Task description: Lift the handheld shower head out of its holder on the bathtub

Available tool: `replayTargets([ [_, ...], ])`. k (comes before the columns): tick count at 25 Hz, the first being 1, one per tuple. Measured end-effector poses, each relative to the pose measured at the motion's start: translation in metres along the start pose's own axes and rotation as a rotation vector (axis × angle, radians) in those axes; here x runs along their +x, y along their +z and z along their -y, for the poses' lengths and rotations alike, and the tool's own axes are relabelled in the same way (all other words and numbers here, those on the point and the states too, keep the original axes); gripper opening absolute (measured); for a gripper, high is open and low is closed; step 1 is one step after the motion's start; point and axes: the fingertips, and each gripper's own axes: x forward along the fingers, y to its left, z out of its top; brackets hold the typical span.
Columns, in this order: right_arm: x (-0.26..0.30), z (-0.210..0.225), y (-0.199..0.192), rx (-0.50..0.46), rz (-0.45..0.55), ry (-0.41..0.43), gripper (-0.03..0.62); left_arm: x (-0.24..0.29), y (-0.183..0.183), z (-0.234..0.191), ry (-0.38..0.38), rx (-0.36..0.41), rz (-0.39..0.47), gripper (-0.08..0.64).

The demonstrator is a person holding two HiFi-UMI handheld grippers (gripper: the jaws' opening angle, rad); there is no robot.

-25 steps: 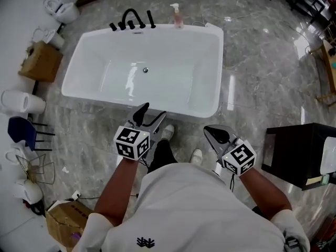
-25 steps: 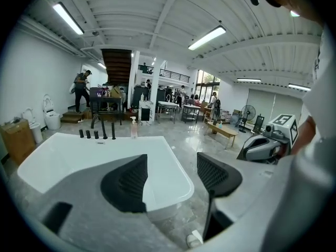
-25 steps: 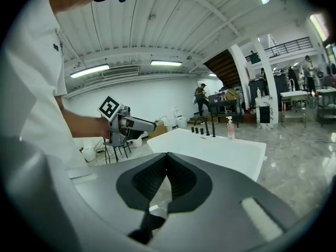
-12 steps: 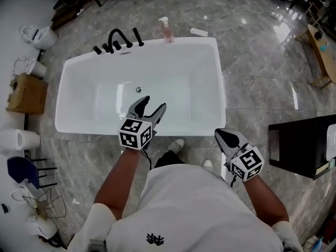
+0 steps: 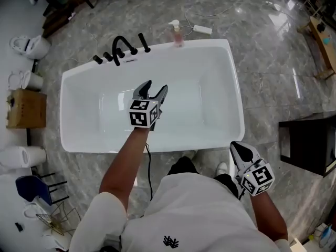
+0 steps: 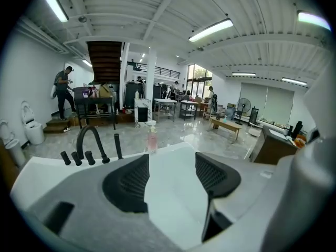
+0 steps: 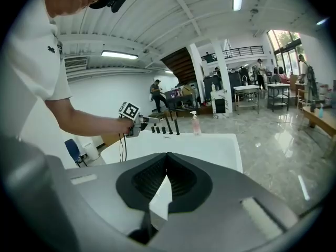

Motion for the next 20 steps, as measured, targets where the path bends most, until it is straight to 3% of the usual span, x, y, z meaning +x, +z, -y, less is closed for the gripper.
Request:
replayTargets([
  [9, 0.047, 0.004, -0.013, 0.054, -0.097, -0.046, 0.013, 0.089, 0.008, -0.105, 0.055, -0.001, -0.014, 0.281],
  [20, 0.087, 0.035, -0.065, 0.15, -0.191, -0.11, 0.014, 0.192, -0.019, -0.213, 0.171, -0.014, -0.065, 0.281],
])
